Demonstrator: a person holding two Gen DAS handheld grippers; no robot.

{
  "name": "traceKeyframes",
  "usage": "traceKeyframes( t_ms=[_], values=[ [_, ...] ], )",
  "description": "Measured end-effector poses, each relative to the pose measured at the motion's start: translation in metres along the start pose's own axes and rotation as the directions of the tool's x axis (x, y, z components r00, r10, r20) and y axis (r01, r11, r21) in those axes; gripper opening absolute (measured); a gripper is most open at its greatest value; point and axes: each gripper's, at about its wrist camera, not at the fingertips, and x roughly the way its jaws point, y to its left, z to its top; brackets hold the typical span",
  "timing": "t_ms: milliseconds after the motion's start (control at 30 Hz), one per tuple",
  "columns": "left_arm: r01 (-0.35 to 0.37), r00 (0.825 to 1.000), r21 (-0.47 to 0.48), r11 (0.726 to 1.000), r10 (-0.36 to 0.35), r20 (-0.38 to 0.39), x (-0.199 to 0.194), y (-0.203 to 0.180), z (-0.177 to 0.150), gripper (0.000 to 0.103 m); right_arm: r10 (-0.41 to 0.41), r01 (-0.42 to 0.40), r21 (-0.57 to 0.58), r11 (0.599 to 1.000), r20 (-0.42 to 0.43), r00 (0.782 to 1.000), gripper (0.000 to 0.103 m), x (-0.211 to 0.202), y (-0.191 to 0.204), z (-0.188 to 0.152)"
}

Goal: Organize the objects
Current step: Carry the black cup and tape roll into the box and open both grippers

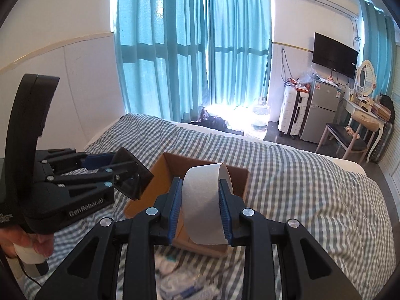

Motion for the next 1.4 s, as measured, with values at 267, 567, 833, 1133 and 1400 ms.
traceKeyframes(
  t_ms=[267, 567, 833, 1133, 1400],
  values=[
    [0.007, 1.0, 0.019, 1.0, -0.006, -0.027, 0.069, 0.011, 0.013, 0.029, 0.025, -0.022, 0.067, 0.998, -0.049, 0.998, 0.028, 0.084, -0.02, 0.015],
    [0.031, 0.996, 0.034, 0.999, -0.028, -0.086, 0.133, 0.014, 0.007, 0.029, 0.029, -0.017, 0.101, 0.995, -0.123, 0.992, 0.028, 0.158, -0.038, 0.005],
    [0.055, 0.992, 0.039, 0.998, -0.05, -0.12, 0.162, 0.012, -0.006, 0.029, 0.032, -0.014, 0.102, 0.995, -0.168, 0.985, 0.028, 0.187, -0.04, -0.016],
    [0.103, 0.984, 0.013, 0.995, -0.1, -0.144, 0.165, 0.016, -0.024, 0.054, 0.051, -0.034, 0.126, 0.991, -0.133, 0.99, 0.034, 0.171, -0.035, -0.018],
    [0.095, 0.993, -0.044, 0.994, -0.098, -0.072, 0.109, 0.029, -0.019, 0.092, -0.009, 0.018, 0.156, 0.988, -0.063, 0.998, 0.064, 0.11, -0.041, 0.005]
  ],
)
